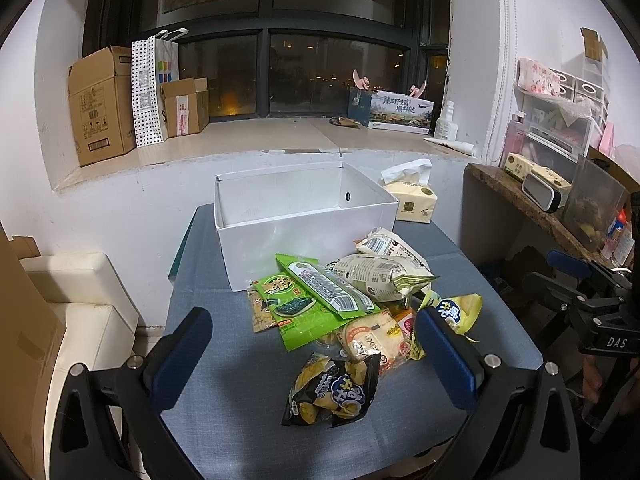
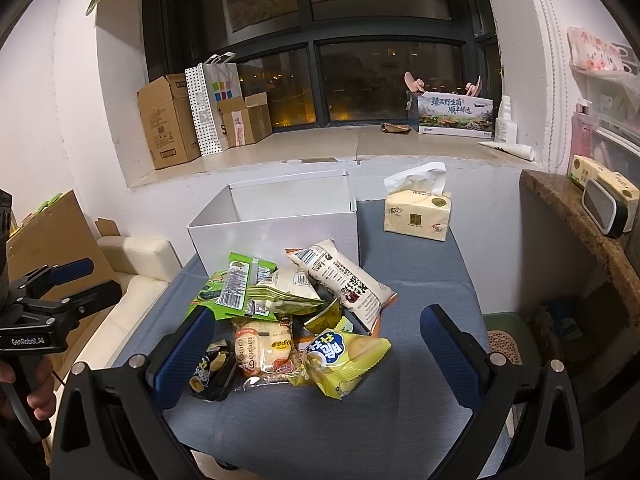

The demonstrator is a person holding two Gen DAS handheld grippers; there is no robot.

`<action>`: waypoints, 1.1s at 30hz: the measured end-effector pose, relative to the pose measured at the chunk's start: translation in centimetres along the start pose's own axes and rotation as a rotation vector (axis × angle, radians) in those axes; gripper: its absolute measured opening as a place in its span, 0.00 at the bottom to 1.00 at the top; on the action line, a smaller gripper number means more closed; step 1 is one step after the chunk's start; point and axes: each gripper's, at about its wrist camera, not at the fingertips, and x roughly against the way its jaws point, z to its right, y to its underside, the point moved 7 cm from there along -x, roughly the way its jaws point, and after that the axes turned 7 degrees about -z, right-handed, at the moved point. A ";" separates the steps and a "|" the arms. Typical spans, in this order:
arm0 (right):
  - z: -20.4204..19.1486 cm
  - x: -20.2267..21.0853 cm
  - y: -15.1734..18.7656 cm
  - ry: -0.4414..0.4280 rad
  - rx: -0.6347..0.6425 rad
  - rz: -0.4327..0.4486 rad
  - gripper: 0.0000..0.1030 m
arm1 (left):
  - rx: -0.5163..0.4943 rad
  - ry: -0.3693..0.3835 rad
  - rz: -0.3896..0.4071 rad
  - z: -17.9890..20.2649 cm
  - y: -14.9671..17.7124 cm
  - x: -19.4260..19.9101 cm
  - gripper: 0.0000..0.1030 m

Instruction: Organize snacks

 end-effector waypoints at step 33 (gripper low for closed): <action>-3.4 -13.4 -1.5 -0.076 0.049 -0.220 1.00 | 0.059 0.034 -0.021 -1.3 0.9 -0.7 1.00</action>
